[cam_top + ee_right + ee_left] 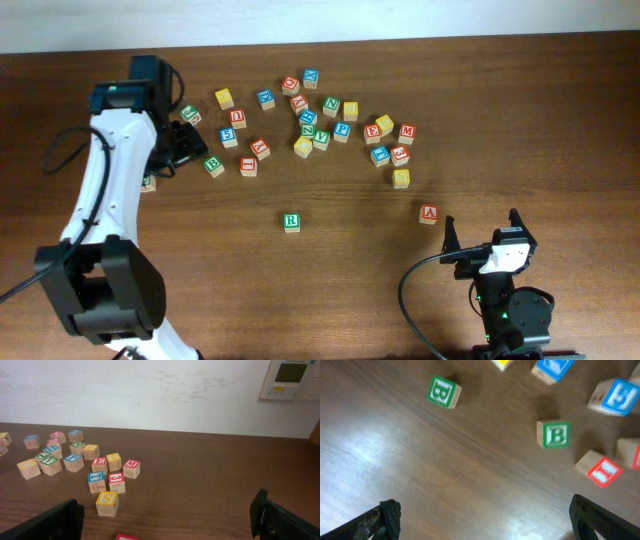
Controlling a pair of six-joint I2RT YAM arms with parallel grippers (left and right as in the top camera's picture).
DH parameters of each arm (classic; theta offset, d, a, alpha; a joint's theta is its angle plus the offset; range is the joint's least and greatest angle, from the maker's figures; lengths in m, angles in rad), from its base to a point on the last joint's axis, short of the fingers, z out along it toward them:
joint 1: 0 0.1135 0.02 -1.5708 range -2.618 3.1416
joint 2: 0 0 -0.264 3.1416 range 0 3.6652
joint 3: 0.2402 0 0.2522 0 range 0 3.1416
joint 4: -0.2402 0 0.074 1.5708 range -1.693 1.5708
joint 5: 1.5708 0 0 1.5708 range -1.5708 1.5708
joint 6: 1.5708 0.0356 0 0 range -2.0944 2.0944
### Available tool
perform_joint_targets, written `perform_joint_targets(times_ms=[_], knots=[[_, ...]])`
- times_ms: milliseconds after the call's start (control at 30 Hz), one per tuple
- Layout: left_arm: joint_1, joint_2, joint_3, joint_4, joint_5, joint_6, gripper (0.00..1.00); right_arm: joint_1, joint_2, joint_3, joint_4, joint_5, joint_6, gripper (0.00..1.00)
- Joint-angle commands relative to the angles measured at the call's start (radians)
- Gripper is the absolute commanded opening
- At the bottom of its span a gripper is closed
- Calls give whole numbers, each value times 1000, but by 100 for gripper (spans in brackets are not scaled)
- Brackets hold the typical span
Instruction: Spell out RSS
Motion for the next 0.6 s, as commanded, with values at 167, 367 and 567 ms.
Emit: perform_joint_targets(times_ms=[167, 367, 567], knots=[[28, -8, -10, 67, 103, -2, 99, -6, -6, -8, -3, 5, 0, 98], [28, -8, -10, 231, 113, -2, 99, -6, -6, -8, -3, 5, 0, 98], [29, -5, -10, 291, 9, -2, 99, -6, -6, -8, -3, 5, 0, 98]])
